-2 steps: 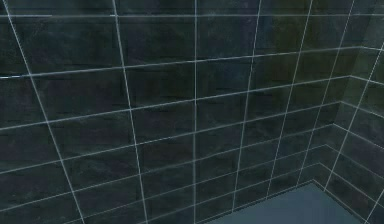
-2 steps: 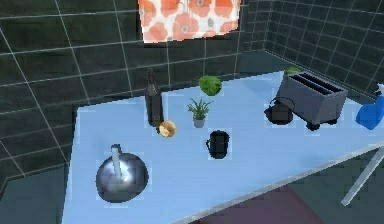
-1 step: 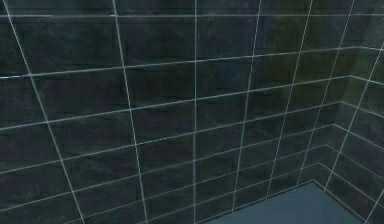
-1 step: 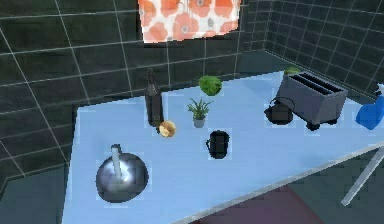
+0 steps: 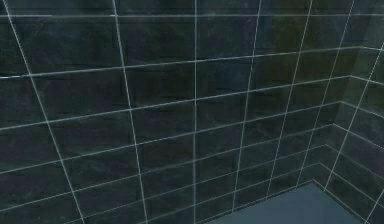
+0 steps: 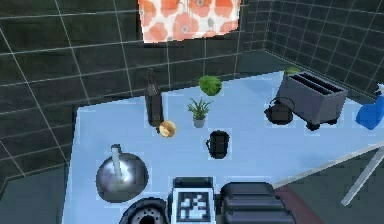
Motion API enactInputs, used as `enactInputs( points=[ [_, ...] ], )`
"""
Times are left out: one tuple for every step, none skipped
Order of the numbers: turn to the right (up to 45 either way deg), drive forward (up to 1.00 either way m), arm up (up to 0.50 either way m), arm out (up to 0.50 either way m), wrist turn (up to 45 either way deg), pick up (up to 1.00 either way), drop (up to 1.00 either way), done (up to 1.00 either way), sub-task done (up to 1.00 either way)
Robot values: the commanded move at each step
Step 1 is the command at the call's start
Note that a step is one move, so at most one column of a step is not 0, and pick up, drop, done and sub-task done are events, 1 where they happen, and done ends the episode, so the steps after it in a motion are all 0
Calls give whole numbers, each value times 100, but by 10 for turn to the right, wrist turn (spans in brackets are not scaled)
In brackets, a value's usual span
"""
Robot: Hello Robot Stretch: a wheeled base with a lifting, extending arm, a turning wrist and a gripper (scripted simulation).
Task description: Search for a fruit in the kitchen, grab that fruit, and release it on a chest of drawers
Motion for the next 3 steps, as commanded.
enactInputs(
  points=[
    [0, 0, 0, 50, 0, 0, 0, 0, 0],
    [0, 0, 0, 0, 450, 0, 0, 0, 0],
    [0, 0, 0, 0, 450, 0, 0, 0, 0]
  ],
)
